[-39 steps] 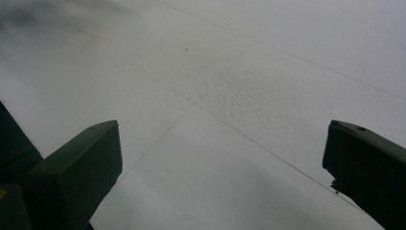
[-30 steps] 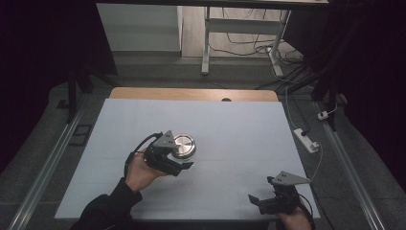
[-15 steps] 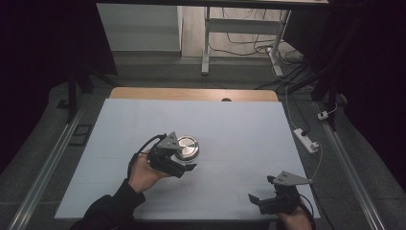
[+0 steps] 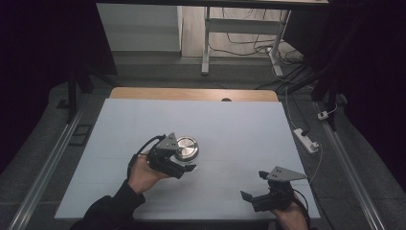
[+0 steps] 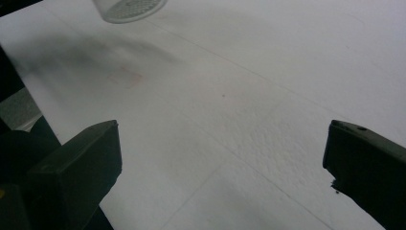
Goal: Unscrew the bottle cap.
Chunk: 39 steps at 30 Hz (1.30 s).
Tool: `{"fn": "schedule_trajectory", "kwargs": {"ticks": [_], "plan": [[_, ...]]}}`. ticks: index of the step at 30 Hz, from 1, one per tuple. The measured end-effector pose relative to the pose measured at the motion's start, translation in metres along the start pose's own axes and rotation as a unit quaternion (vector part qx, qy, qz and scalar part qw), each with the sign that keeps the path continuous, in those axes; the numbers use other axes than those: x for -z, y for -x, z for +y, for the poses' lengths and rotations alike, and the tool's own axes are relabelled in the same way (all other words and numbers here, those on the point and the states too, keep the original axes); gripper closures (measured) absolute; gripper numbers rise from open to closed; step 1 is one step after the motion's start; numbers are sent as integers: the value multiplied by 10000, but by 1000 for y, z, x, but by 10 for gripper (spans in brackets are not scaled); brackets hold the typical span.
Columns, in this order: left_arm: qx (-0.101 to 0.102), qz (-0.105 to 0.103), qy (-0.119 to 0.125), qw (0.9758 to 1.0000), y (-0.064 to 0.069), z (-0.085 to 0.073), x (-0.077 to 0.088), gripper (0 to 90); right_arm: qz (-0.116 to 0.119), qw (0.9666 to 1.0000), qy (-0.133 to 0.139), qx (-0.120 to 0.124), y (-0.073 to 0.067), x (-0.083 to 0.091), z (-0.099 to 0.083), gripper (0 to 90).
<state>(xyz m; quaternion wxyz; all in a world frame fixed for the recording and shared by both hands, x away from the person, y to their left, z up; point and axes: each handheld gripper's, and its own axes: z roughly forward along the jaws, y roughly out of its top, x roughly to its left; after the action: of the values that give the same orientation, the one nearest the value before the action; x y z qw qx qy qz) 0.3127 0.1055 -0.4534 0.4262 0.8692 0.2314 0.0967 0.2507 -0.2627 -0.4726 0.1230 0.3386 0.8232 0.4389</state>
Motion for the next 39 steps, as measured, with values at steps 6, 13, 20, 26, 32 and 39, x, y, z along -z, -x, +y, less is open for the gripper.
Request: {"fn": "schedule_trajectory", "kwargs": {"ticks": [6, 13, 20, 26, 32, 39], "plan": [[30, 10, 20, 10000, 0, -1, 0, 155, 161, 9996, 33, 209, -8, -6, 12, 0], [-14, 8, 1, 10000, 1, -1, 0, 155, 323, 9986, 172, 374, -16, -13, 29, 0], [-7, 25, 30, 10000, 1, -1, 1, 155, 515, 9966, 281, 576, -25, -23, 48, 0], [7, 34, 65, 10000, 1, 0, 3, 156, 737, 9944, 387, 650, -28, -34, 65, 0], [8, 41, 82, 10000, 2, 0, 3, 155, 964, 9924, 351, 676, -35, -48, 81, 0], [27, 70, 96, 9999, 1, -1, 2, 155, 786, 9935, 206, 796, -42, -63, 93, 0]]}}
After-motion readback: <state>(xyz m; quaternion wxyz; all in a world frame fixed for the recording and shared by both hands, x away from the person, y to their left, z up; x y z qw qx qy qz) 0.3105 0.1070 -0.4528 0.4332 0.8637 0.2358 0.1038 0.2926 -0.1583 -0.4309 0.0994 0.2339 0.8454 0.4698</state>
